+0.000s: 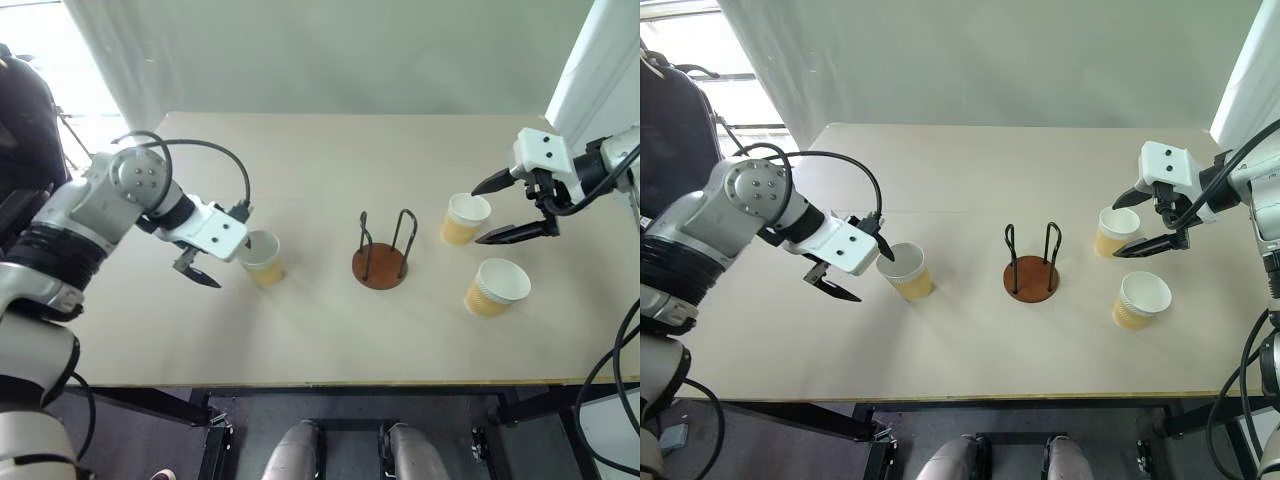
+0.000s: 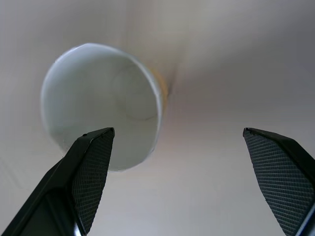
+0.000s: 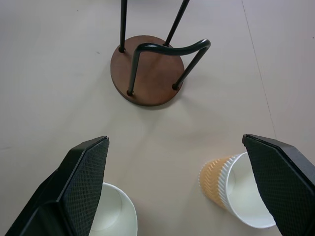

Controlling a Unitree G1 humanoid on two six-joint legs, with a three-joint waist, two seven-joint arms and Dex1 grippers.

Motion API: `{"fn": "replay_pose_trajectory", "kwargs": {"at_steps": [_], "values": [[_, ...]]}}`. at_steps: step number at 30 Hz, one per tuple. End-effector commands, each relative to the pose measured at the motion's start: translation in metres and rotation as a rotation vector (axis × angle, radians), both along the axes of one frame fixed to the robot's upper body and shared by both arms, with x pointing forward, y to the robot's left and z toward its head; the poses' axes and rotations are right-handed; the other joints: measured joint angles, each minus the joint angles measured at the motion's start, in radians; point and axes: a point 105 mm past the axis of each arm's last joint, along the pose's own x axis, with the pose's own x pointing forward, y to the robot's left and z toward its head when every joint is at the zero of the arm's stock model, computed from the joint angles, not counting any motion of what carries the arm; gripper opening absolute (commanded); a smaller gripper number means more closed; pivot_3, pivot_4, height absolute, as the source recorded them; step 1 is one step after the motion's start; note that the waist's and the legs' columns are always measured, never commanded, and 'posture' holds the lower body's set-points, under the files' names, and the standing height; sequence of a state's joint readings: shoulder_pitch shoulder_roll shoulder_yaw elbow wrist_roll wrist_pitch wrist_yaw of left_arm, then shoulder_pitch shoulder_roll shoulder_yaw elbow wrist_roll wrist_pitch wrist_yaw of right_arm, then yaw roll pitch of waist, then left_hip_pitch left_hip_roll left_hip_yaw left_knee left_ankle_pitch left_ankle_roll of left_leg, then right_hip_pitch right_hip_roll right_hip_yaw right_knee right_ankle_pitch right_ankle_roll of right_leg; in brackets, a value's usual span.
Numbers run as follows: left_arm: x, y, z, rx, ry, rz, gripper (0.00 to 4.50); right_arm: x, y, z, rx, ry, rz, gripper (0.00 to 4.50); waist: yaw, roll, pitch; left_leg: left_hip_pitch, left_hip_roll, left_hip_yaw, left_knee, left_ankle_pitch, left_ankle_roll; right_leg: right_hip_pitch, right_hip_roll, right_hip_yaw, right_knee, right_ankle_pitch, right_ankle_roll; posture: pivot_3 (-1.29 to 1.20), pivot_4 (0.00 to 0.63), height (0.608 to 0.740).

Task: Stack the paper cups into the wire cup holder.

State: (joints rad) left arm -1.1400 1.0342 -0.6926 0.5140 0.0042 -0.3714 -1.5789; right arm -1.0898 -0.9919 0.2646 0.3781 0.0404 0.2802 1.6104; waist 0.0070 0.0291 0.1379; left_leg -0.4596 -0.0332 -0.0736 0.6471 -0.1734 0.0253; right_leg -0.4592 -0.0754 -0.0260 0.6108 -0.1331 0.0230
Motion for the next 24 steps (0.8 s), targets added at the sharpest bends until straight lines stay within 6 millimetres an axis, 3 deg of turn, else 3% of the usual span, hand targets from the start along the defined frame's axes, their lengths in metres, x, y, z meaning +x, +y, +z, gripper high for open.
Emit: {"fn": "replay_pose_trajectory", "kwargs": {"at_steps": [1,11,12,15,24], "values": [[-0.001,-0.004,0.007,-0.027,-0.01,-0.016,4.5,-0.003,0.004,0.008,0.004,-0.028,0.025,4.47,0.0,0.0,0.0,0.0,0.0,0.0,0.0,0.0,0.0,0.0,0.0,0.0,0.0,0.0,0.0,0.0,0.15,0.74],[0.0,-0.01,0.001,-0.016,-0.007,-0.027,4.5,-0.004,0.004,0.007,0.004,-0.024,0.023,4.47,-0.001,0.0,0.0,0.001,0.0,0.0,0.0,0.0,0.0,0.0,0.0,0.0,0.0,0.0,0.0,0.0,0.15,0.74],[0.0,-0.008,0.001,-0.006,-0.004,-0.021,4.33,-0.004,0.004,0.007,0.004,-0.024,0.023,4.49,-0.001,0.0,0.0,0.001,0.0,0.0,0.0,0.0,0.0,0.0,0.0,0.0,0.0,0.0,0.0,0.0,0.15,0.74],[-0.001,-0.003,0.0,0.014,0.007,0.001,3.6,-0.004,0.004,0.006,0.004,-0.023,0.025,4.5,-0.002,0.0,0.0,0.001,0.0,0.0,0.0,0.0,0.0,0.0,0.0,0.0,0.0,0.0,0.0,0.0,0.15,0.74],[-0.004,0.008,0.001,0.042,0.031,0.054,0.43,-0.004,0.006,0.005,0.009,-0.019,0.03,4.5,0.0,0.0,0.0,0.0,0.0,0.0,0.0,0.0,0.0,0.0,0.0,0.0,0.0,0.001,-0.001,0.0,0.15,0.74]]}}
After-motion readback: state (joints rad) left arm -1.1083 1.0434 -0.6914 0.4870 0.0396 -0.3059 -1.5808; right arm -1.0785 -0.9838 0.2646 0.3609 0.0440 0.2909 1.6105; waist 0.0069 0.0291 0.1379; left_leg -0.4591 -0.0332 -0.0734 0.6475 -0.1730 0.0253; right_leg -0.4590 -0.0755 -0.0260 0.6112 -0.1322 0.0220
